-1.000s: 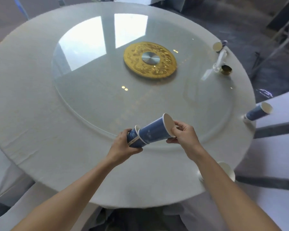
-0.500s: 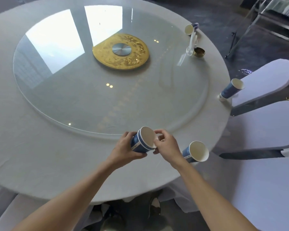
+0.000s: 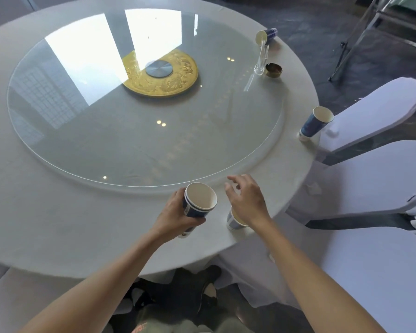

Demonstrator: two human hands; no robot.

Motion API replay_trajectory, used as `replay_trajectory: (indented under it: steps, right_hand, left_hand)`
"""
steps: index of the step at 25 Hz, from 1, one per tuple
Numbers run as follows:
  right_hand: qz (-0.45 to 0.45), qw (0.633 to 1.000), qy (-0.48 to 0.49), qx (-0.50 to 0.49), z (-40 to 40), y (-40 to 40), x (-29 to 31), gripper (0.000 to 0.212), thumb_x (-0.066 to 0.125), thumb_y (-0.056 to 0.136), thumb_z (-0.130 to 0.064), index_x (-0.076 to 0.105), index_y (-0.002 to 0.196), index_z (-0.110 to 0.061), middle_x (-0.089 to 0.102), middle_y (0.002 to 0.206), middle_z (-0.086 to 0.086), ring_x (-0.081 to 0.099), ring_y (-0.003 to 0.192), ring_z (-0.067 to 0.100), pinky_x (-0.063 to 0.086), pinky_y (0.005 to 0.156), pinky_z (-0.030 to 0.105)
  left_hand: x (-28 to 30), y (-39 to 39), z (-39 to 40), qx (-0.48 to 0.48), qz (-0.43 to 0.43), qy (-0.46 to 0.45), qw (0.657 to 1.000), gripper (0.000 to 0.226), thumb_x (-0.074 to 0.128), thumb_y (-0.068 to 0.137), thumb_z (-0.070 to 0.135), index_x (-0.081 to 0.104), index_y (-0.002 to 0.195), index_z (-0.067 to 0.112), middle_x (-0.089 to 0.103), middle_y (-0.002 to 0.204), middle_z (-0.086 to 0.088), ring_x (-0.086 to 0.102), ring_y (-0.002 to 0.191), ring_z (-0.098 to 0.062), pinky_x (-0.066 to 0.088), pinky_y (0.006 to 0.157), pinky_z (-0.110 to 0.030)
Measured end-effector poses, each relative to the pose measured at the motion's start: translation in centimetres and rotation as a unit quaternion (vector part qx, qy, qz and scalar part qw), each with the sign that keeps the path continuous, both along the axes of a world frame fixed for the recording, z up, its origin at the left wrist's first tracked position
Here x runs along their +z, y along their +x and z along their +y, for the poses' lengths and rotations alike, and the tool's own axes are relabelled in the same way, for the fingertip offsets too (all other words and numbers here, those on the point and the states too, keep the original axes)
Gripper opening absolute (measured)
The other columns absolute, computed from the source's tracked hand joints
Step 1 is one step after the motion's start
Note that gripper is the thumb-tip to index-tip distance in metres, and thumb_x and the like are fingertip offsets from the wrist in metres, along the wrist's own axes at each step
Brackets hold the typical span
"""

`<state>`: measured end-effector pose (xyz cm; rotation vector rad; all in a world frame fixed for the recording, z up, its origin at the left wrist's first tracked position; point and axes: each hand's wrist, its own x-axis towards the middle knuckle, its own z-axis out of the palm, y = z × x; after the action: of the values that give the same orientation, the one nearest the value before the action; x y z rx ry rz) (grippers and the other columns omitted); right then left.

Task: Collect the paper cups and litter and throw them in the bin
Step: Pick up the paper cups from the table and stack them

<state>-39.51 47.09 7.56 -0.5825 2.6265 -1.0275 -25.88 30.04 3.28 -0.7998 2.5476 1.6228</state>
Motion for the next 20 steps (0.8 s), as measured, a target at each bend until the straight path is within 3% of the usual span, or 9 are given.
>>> replay_trajectory:
  steps: [3,6,8,11,13,16,18,20]
  right_hand:
    - [-0.018,0.998,0.064,-0.018,3.1,-1.3,-1.0,0.041,0.060,0.097,-0.030,0.063,0.135,-0.016,0.059,0.135,0.008,0.050,0.127,0.028,0.040,0.108,0.038]
    - [-0.073,0.987,0.139,-0.022,5.5,-1.5,-2.6,0.047,0.054,0.095,-0.021,0.055,0.142,-0.019,0.054,0.140,0.010,0.053,0.126,0.032,0.045,0.104,0.041]
    - [-0.090,0.981,0.170,-0.013,6.3,-1.3,-3.5,0.039,0.050,0.094,-0.015,0.062,0.130,-0.018,0.063,0.127,0.011,0.061,0.113,0.034,0.051,0.092,0.042]
    - [-0.090,0.978,0.186,-0.031,6.9,-1.1,-4.1,0.017,0.046,0.090,-0.005,0.062,0.089,-0.011,0.070,0.093,0.015,0.062,0.086,0.038,0.051,0.072,0.043]
    - [-0.091,0.981,0.156,-0.075,7.2,-1.3,-3.8,0.022,0.046,0.089,-0.002,0.048,0.071,-0.014,0.062,0.081,0.014,0.055,0.076,0.035,0.042,0.064,0.039]
    - [-0.071,0.981,0.056,-0.172,7.7,-2.2,-1.9,0.023,0.047,0.090,-0.002,0.047,0.069,-0.011,0.059,0.078,0.017,0.055,0.072,0.034,0.039,0.062,0.039]
    - [-0.063,0.973,-0.015,-0.220,7.7,-2.7,0.2,0.017,0.047,0.091,-0.002,0.057,0.078,0.000,0.063,0.076,0.024,0.061,0.064,0.035,0.049,0.054,0.044]
    - [-0.063,0.962,-0.071,-0.256,7.6,-2.6,2.7,0.020,0.047,0.094,0.000,0.065,0.102,-0.002,0.067,0.087,0.019,0.064,0.058,0.027,0.055,0.049,0.040]
  left_hand:
    - [-0.5,-0.2,1.8,0.006,-0.022,0.006,1.000,0.086,0.091,0.056,0.044,0.053,0.133,0.040,0.062,0.125,0.012,0.061,0.117,-0.012,0.054,0.098,-0.040]
    - [-0.9,0.0,3.1,-0.006,-0.039,0.003,0.999,0.089,0.090,0.055,0.045,0.052,0.136,0.038,0.060,0.126,0.010,0.060,0.119,-0.015,0.054,0.099,-0.041]
    - [-1.2,0.2,3.4,-0.021,-0.050,-0.006,0.998,0.087,0.091,0.058,0.041,0.052,0.135,0.035,0.060,0.125,0.008,0.060,0.120,-0.017,0.054,0.099,-0.042]
    - [-1.6,-0.1,3.1,-0.049,-0.059,-0.014,0.997,0.087,0.092,0.063,0.035,0.051,0.140,0.032,0.058,0.128,0.008,0.059,0.121,-0.016,0.052,0.101,-0.040]
    - [-1.8,-0.5,2.7,-0.066,-0.063,-0.023,0.996,0.089,0.092,0.064,0.033,0.050,0.143,0.032,0.057,0.131,0.008,0.058,0.122,-0.015,0.051,0.101,-0.037]
    - [-1.9,-1.3,2.1,-0.100,-0.072,-0.022,0.992,0.087,0.089,0.068,0.026,0.048,0.145,0.031,0.054,0.133,0.006,0.056,0.124,-0.016,0.043,0.094,-0.028]
    - [-1.9,-2.0,1.9,-0.120,-0.077,-0.023,0.990,0.087,0.088,0.070,0.024,0.047,0.146,0.033,0.053,0.134,0.006,0.056,0.122,-0.015,0.040,0.091,-0.027]
    - [-1.9,-2.6,1.9,-0.139,-0.077,-0.019,0.987,0.088,0.088,0.070,0.024,0.046,0.147,0.033,0.052,0.135,0.005,0.055,0.123,-0.016,0.041,0.092,-0.029]
